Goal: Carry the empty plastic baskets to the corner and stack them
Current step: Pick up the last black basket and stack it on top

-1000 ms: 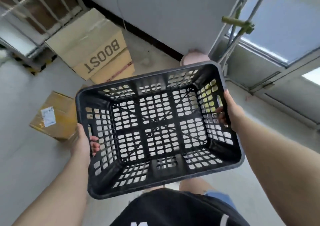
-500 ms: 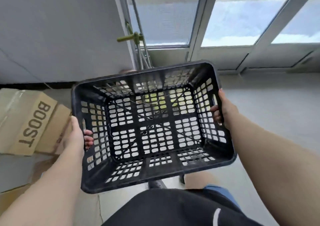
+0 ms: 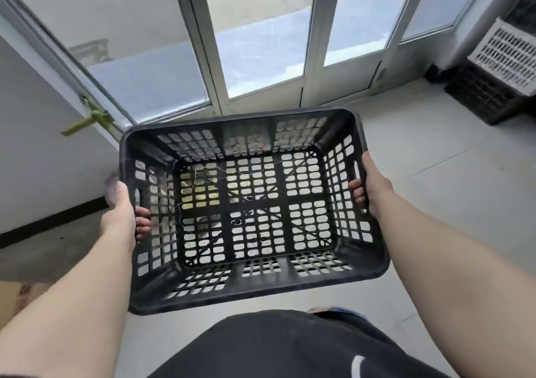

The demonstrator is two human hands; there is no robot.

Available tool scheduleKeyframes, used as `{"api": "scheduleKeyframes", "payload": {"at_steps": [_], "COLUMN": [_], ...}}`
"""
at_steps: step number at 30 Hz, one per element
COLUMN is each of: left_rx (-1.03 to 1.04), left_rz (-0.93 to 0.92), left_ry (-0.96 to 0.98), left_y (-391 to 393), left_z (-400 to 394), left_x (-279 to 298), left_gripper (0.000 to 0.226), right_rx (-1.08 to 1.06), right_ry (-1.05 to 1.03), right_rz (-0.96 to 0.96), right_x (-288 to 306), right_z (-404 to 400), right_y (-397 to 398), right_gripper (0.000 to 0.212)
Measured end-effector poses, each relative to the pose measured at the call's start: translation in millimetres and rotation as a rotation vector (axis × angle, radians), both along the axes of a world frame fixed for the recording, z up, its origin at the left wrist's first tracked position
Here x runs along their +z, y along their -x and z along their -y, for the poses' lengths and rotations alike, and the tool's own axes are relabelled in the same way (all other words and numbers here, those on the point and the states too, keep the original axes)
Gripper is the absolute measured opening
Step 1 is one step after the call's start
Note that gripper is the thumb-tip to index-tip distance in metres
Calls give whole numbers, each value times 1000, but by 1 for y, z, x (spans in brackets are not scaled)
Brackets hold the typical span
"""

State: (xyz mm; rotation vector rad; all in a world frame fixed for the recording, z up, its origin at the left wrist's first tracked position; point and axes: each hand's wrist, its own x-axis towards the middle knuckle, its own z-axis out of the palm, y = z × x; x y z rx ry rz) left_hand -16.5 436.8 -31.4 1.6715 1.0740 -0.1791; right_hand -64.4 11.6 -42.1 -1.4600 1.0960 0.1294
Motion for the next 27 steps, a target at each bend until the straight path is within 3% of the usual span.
{"api": "scheduleKeyframes", "payload": {"at_steps": [11,27], "left_rx": [-359,-802], "left_rz": [92,42], "left_ry": [-29,-11], "left_y": [-66,-171], "left_z": [208,480], "left_x": [5,-12], "left_gripper": [81,79], "right_rx": [-333,-796], "right_ry": [11,9], "right_rz": [6,-80], "right_x": [1,-3], "right_z": [172,325], "right_y": [61,104], "right_gripper": [75,74]}}
